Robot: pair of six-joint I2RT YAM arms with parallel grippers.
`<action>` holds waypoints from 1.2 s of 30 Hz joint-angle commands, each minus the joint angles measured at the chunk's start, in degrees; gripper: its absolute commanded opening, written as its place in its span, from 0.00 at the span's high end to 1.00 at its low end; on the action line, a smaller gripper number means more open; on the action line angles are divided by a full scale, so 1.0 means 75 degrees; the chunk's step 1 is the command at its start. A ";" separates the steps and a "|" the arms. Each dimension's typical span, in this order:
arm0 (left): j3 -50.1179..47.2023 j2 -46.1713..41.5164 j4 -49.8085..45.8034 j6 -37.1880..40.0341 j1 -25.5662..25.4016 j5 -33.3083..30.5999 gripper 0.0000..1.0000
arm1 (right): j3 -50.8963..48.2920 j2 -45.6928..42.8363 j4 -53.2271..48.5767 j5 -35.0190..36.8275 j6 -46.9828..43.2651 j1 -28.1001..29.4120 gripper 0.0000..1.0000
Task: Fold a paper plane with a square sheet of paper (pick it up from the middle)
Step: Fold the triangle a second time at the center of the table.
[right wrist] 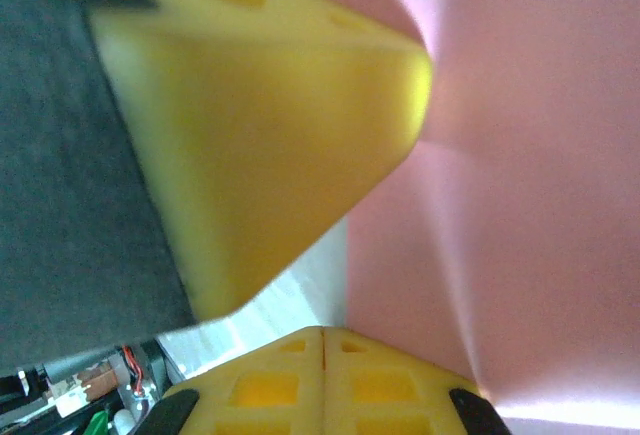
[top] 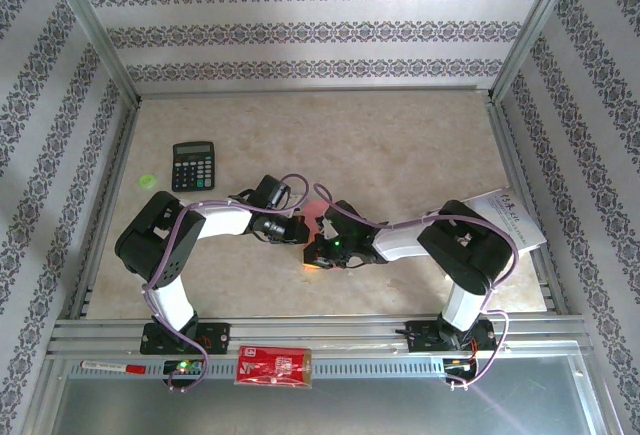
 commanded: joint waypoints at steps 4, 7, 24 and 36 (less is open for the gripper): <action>-0.0253 0.0487 -0.1135 0.0186 -0.0114 -0.1039 1.00 | -0.0468 -0.0119 -0.0527 -0.0032 0.0136 0.0330 1.00; -0.0225 0.0489 -0.1170 0.0218 -0.0114 -0.1042 1.00 | -0.0317 -0.0050 -0.0540 -0.0283 0.0086 0.0448 0.99; -0.0254 0.0509 -0.1135 0.0175 -0.0114 -0.0984 1.00 | 0.0072 -0.0842 -0.0791 0.0140 -0.0300 -0.0920 1.00; -0.0208 0.0555 -0.1183 0.0232 -0.0117 -0.0963 1.00 | 0.0144 -0.0256 -0.1032 0.0143 -0.0677 -0.1206 1.00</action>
